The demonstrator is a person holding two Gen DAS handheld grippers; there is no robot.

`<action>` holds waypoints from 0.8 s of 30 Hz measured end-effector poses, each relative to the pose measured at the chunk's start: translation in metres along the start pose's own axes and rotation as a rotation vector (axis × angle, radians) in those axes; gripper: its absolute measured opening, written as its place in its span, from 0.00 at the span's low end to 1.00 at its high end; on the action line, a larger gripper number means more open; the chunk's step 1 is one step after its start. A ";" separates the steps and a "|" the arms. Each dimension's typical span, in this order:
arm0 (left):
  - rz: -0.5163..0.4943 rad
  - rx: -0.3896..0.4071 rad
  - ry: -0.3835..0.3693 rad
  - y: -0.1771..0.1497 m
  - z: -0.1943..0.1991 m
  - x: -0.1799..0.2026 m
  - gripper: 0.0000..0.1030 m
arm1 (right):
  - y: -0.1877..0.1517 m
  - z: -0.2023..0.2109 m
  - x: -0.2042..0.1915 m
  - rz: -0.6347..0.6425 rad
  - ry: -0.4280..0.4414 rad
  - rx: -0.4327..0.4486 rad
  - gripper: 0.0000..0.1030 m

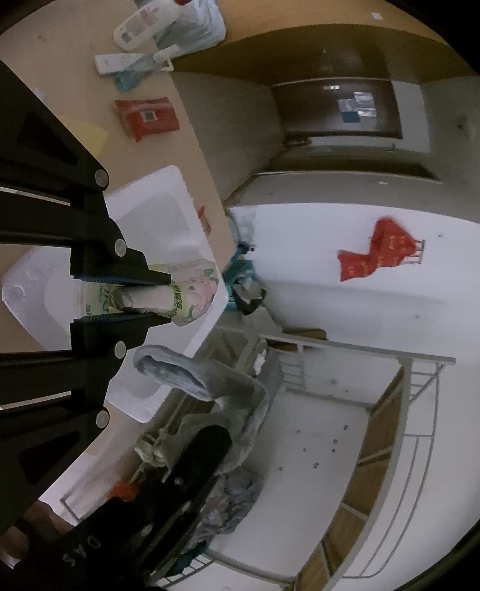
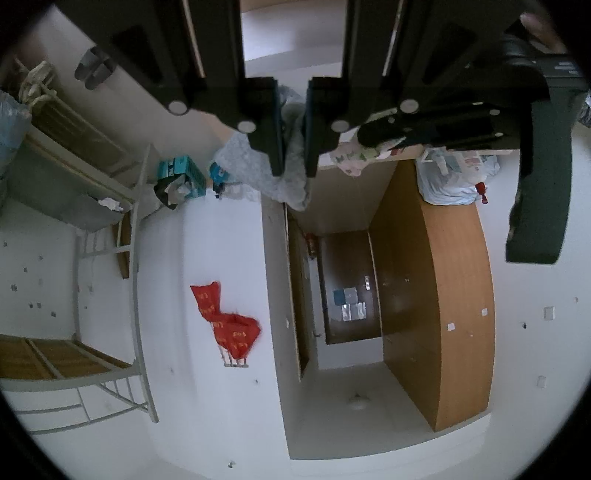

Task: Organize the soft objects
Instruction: 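Lift the grey sock with the right gripper and carry it over the foam box, then open the right gripper to drop the grey sock into the foam box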

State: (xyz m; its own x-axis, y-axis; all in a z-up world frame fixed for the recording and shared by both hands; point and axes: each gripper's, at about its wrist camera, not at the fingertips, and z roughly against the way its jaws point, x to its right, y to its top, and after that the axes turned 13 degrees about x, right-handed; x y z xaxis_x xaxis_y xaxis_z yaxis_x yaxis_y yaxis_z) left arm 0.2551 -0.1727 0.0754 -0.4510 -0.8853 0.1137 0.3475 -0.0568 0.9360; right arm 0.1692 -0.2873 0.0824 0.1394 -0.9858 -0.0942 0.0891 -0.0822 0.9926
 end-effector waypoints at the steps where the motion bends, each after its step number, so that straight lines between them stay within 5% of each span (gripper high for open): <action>1: 0.000 -0.004 -0.004 -0.001 -0.002 0.000 0.14 | 0.000 -0.001 0.000 0.000 -0.002 -0.001 0.13; 6: -0.009 0.013 0.028 -0.002 -0.004 -0.002 0.20 | 0.001 -0.002 0.001 -0.002 -0.008 -0.004 0.13; 8: -0.009 0.015 0.043 -0.001 -0.004 -0.004 0.39 | 0.001 -0.002 0.001 -0.001 -0.006 -0.003 0.13; 10: -0.002 0.025 0.052 0.000 -0.002 -0.007 0.82 | 0.001 -0.003 0.001 -0.004 -0.003 -0.001 0.13; 12: 0.010 0.062 0.070 0.002 0.004 -0.009 0.93 | 0.001 -0.004 0.001 -0.004 -0.004 -0.001 0.13; 24: -0.031 0.095 0.206 0.004 0.017 -0.022 0.96 | -0.001 -0.011 0.001 -0.009 0.016 -0.011 0.13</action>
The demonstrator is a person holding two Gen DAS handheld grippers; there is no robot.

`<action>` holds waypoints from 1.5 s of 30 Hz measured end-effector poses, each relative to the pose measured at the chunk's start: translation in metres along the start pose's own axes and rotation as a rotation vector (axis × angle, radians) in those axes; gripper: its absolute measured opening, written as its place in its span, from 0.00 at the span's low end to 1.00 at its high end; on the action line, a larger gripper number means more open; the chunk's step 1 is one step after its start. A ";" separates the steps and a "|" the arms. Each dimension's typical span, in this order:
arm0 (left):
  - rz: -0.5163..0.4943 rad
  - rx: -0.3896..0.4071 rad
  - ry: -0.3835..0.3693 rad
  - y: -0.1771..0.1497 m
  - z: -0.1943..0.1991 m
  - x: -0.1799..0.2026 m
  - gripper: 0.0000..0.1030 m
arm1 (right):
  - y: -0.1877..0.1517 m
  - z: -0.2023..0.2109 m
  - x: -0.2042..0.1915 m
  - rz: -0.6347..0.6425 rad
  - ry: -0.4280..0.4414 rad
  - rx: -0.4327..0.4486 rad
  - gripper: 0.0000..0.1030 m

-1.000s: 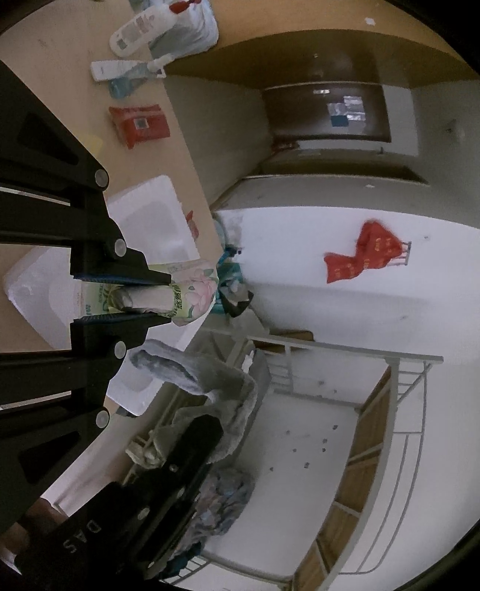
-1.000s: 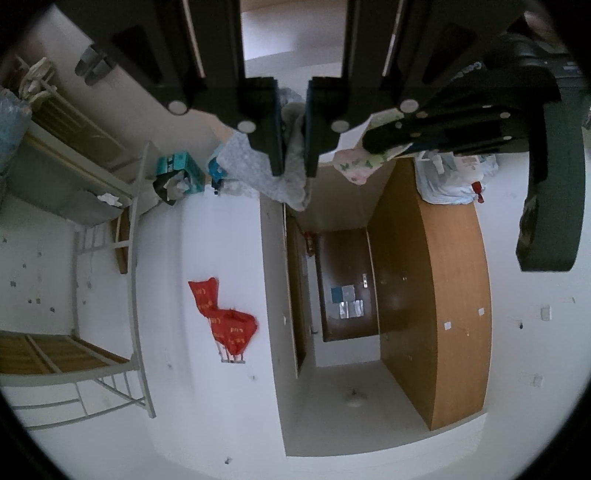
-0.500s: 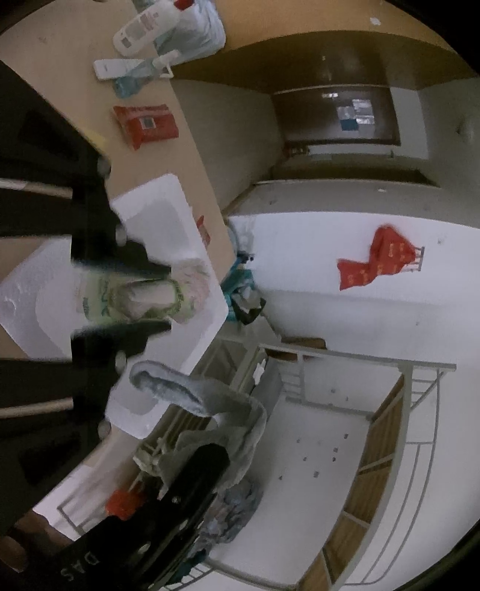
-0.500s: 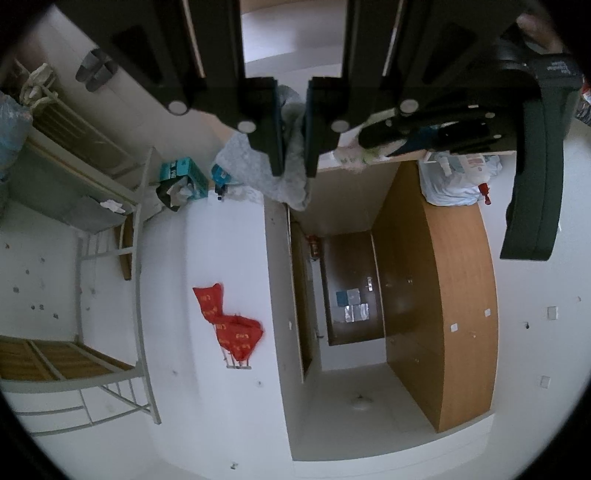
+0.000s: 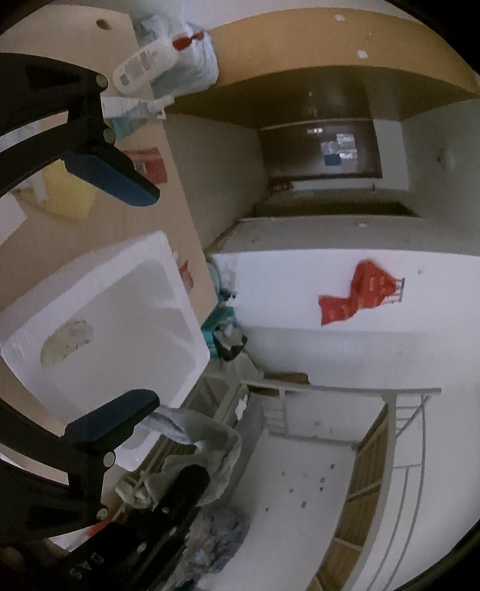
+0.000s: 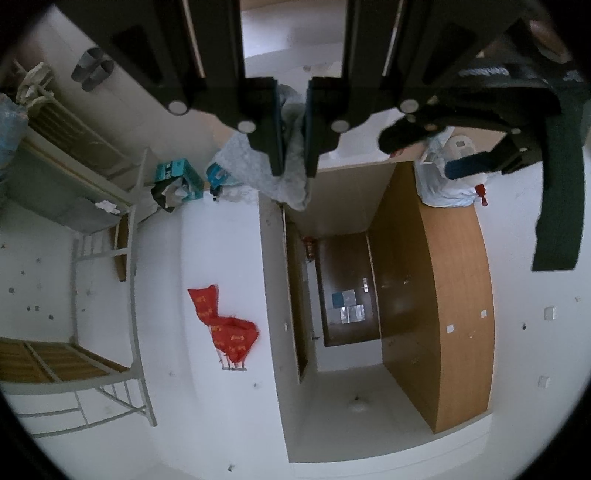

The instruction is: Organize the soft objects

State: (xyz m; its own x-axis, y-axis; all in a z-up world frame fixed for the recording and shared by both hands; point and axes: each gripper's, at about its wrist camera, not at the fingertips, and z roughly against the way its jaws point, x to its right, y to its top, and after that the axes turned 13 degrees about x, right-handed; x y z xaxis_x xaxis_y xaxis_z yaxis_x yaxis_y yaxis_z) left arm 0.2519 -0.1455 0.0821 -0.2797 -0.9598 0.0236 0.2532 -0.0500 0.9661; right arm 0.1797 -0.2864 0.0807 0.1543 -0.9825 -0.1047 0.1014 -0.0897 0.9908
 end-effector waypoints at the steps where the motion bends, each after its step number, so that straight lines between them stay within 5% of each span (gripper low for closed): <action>1: 0.002 0.001 0.009 0.000 0.002 -0.003 0.96 | 0.000 -0.002 0.000 -0.001 0.006 -0.002 0.13; 12: 0.052 0.049 0.157 0.000 0.034 -0.046 0.97 | -0.004 -0.016 -0.009 -0.001 0.058 -0.020 0.13; 24: 0.085 0.080 0.205 0.001 0.054 -0.070 0.97 | -0.012 -0.030 -0.019 -0.003 0.072 -0.045 0.15; 27: 0.086 0.087 0.205 0.001 0.059 -0.072 0.97 | -0.012 -0.028 -0.019 -0.003 0.058 -0.033 0.50; 28: 0.087 0.088 0.206 0.002 0.060 -0.072 0.97 | -0.011 -0.025 -0.019 -0.001 0.045 -0.013 0.76; 29: 0.091 0.090 0.208 0.001 0.062 -0.074 0.97 | -0.011 -0.020 -0.021 0.004 0.033 0.010 0.90; 45: 0.108 0.110 0.268 -0.002 0.094 -0.087 0.97 | -0.009 -0.003 -0.038 0.016 0.066 0.039 0.91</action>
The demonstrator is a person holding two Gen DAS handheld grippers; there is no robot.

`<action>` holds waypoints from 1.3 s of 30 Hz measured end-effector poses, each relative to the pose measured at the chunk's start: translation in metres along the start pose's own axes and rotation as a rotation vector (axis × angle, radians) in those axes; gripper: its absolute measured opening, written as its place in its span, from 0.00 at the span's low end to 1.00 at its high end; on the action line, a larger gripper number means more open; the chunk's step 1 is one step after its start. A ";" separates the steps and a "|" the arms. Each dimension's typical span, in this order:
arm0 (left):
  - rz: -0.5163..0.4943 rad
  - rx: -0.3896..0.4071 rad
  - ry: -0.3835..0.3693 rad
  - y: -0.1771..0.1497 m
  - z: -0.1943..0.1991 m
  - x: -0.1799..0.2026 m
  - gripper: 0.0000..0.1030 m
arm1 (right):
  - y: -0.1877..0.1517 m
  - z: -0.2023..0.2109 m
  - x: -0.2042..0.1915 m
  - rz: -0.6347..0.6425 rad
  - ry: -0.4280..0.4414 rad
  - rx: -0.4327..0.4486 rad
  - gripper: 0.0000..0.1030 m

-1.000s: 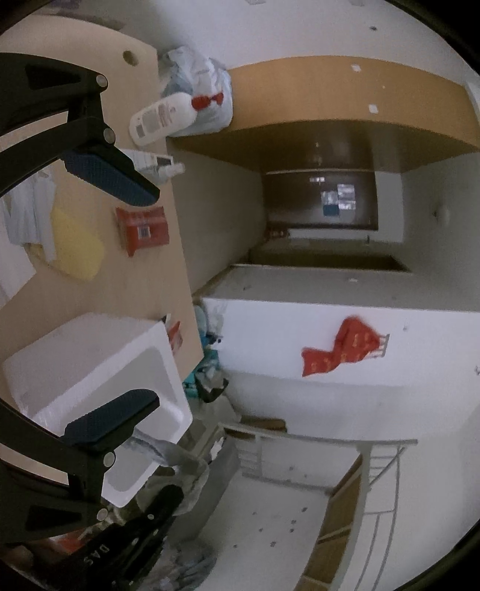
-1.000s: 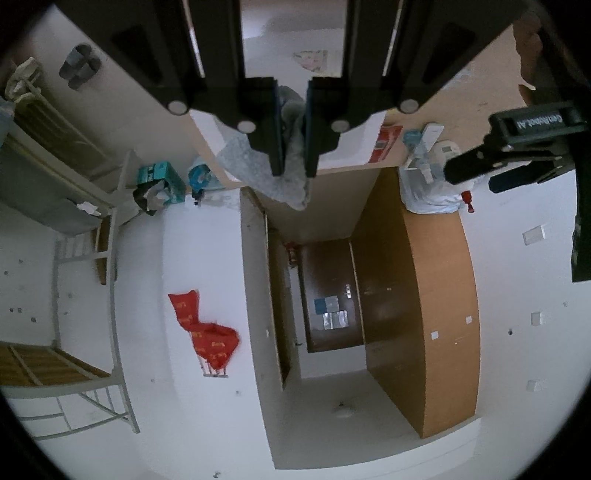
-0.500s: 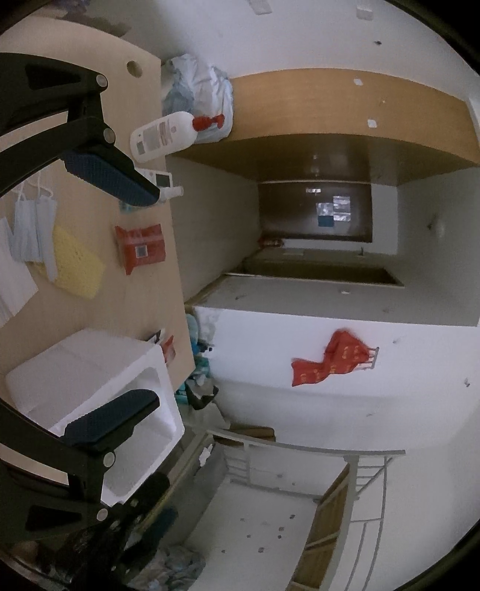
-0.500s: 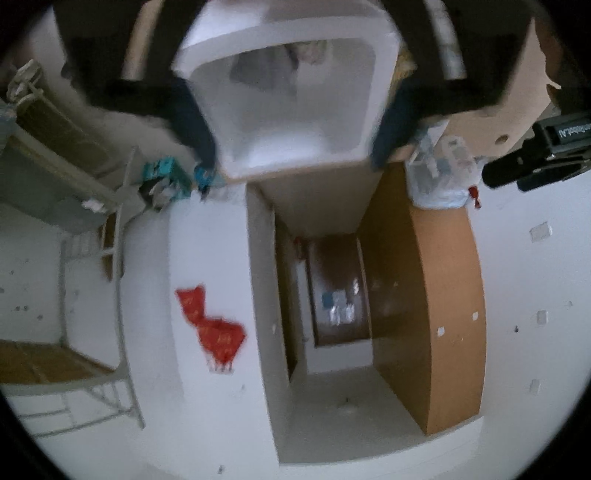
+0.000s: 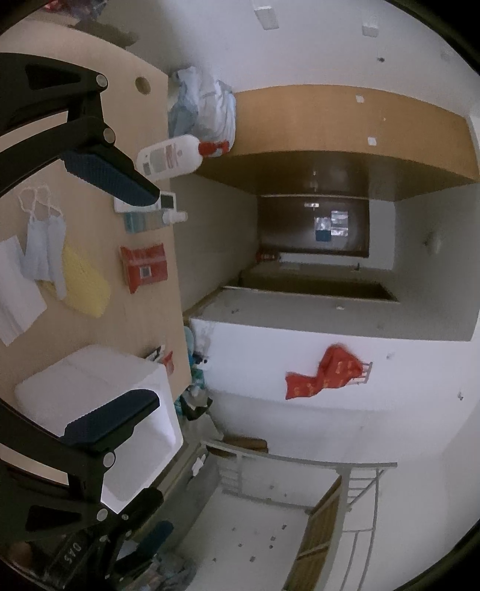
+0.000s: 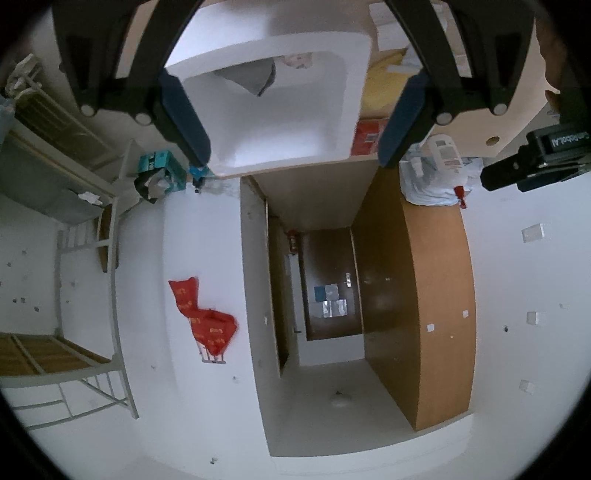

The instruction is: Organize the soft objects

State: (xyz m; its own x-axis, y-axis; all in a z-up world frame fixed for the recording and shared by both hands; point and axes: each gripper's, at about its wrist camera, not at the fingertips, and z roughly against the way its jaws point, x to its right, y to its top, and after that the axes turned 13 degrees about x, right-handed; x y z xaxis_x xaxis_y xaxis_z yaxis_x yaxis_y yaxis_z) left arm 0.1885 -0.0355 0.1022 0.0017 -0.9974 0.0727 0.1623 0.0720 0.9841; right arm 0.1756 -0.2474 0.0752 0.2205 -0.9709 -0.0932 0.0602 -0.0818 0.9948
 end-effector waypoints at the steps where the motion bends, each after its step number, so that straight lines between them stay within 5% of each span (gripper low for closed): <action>1: 0.001 0.004 0.008 0.000 0.003 -0.002 0.97 | 0.000 0.002 -0.002 -0.001 0.004 0.002 0.92; 24: 0.004 0.074 0.170 -0.010 0.105 -0.076 1.00 | -0.005 0.035 -0.094 0.046 0.194 0.022 1.00; 39: -0.001 0.103 0.195 -0.028 0.134 -0.094 1.00 | -0.020 0.048 -0.118 0.068 0.226 0.014 1.00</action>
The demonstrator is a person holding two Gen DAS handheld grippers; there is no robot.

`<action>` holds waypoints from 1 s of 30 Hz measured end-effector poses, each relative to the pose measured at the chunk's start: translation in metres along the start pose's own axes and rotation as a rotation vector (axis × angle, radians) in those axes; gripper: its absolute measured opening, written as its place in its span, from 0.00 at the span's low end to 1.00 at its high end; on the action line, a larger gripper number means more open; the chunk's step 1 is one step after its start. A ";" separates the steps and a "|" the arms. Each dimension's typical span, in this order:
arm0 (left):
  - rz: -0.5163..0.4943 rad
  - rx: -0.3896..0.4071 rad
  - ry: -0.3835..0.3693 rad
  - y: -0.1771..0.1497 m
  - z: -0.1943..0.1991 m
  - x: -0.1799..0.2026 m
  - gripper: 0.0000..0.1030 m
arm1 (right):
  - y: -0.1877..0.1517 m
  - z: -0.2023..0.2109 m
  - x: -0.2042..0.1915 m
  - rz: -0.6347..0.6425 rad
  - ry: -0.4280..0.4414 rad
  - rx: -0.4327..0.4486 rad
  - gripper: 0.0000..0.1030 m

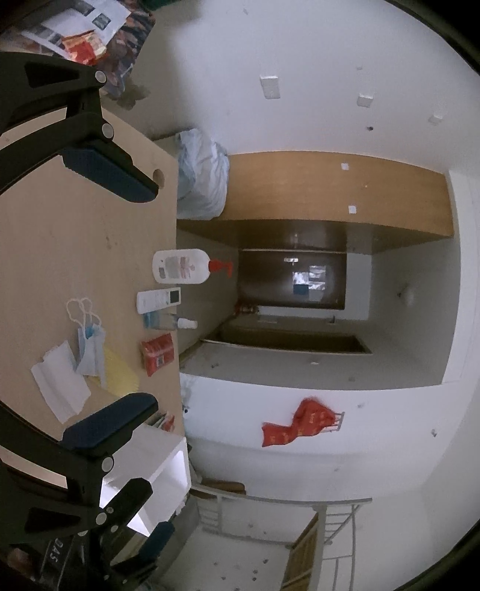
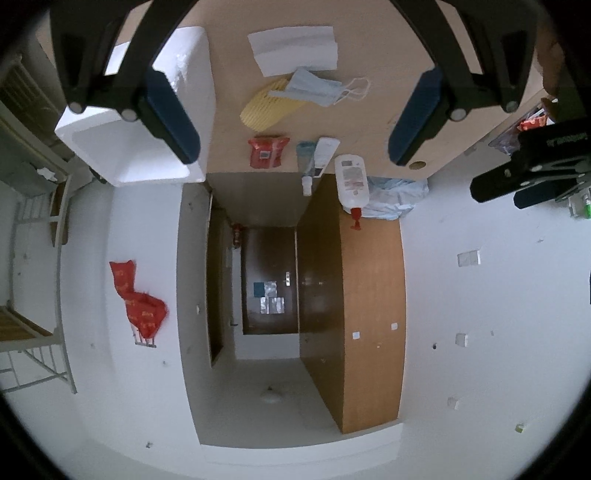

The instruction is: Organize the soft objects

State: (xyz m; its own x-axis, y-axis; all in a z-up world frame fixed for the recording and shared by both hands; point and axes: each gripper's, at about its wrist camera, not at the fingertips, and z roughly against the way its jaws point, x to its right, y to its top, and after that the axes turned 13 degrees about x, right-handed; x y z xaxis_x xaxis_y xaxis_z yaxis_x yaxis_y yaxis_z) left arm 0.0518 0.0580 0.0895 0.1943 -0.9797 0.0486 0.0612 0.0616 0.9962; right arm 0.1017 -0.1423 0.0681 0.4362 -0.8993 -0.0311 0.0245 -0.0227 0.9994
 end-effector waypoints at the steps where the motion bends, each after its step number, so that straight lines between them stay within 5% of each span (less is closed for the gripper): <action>1: 0.001 0.002 0.002 -0.003 0.000 0.001 1.00 | -0.002 0.002 0.000 0.001 0.000 -0.003 1.00; 13: 0.038 0.021 0.021 -0.054 0.004 -0.009 1.00 | -0.050 0.008 0.004 -0.030 0.057 -0.038 1.00; 30: 0.078 -0.095 0.001 -0.098 -0.015 -0.020 1.00 | -0.087 0.005 -0.010 0.008 0.138 -0.102 1.00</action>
State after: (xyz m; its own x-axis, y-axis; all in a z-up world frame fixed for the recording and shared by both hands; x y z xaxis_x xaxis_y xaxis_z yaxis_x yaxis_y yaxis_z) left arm 0.0566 0.0747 -0.0102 0.2026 -0.9711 0.1260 0.1383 0.1557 0.9781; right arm 0.0904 -0.1338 -0.0187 0.5556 -0.8309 -0.0317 0.1088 0.0349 0.9934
